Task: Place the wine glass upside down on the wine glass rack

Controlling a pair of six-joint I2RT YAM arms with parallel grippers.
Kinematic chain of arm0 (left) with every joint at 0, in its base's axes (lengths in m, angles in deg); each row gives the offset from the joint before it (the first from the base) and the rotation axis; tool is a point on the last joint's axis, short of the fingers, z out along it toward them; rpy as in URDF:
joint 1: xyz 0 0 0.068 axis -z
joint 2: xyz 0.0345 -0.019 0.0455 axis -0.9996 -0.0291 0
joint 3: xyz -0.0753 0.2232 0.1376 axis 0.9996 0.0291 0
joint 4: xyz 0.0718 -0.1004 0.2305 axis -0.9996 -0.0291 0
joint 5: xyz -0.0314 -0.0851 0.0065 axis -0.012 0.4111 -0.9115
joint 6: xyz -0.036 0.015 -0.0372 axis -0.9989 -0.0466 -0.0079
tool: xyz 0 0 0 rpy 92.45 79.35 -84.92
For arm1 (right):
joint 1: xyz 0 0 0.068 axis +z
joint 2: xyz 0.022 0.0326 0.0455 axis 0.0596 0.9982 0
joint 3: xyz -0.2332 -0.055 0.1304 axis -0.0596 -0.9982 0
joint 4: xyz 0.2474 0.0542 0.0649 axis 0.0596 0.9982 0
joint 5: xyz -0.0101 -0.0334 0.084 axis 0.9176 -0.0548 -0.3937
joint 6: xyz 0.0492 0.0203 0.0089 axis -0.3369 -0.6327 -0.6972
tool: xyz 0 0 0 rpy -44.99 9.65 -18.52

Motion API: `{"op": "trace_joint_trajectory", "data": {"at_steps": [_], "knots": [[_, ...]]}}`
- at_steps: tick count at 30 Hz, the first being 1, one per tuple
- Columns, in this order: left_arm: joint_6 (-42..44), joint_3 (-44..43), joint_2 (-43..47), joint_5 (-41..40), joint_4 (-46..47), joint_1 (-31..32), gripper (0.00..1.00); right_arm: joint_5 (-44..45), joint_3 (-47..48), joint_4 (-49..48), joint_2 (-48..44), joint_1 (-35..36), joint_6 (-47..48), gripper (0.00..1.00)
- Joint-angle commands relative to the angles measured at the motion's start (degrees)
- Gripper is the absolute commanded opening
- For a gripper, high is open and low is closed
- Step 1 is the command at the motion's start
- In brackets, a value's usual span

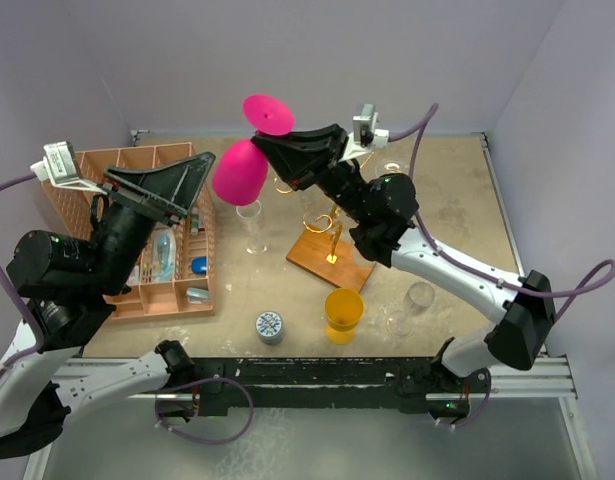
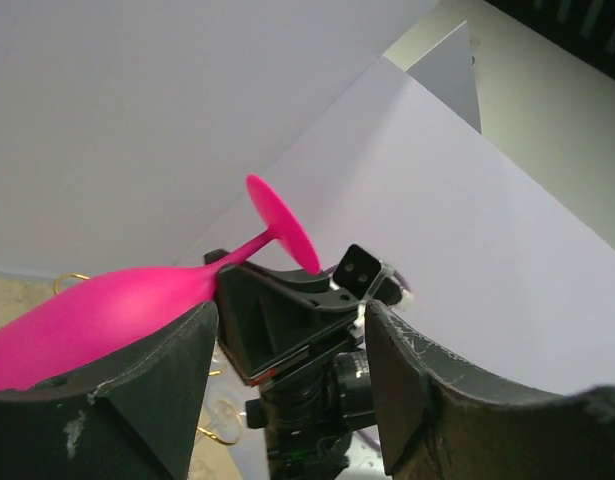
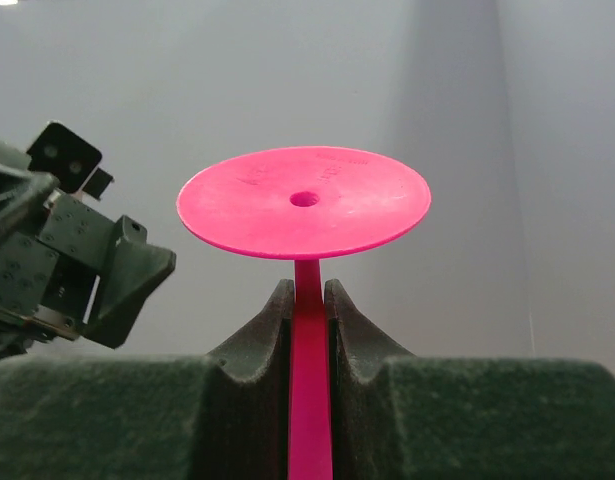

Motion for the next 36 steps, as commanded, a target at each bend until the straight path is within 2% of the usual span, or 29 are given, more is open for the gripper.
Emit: {"op": "trace_joint_trajectory", "data": {"at_steps": [1,8,20,27,36], "knots": [[-7.4,-2.0,-0.8,-3.6,3.1,-0.1,0.58,-5.2,2.8,-6.9,1.6,0.5,2.4,0.00],[-11.7,-1.5,-1.8,-8.7,3.6,-0.1,0.57,-6.8,3.3,-7.3,2.5,1.6,7.3,0.00],[-13.2,-3.7,-5.2,-8.4,2.3,-0.1,0.56,-7.4,4.4,-3.1,2.2,3.4,19.1,0.00],[-12.9,-3.7,-5.0,-9.7,0.8,-0.1,0.39,-7.4,4.3,-1.6,2.2,3.6,21.1,0.00],[-13.1,-4.7,-6.2,-10.0,-1.1,-0.1,0.26,-9.8,4.9,0.0,2.0,3.7,22.2,0.00]]}}
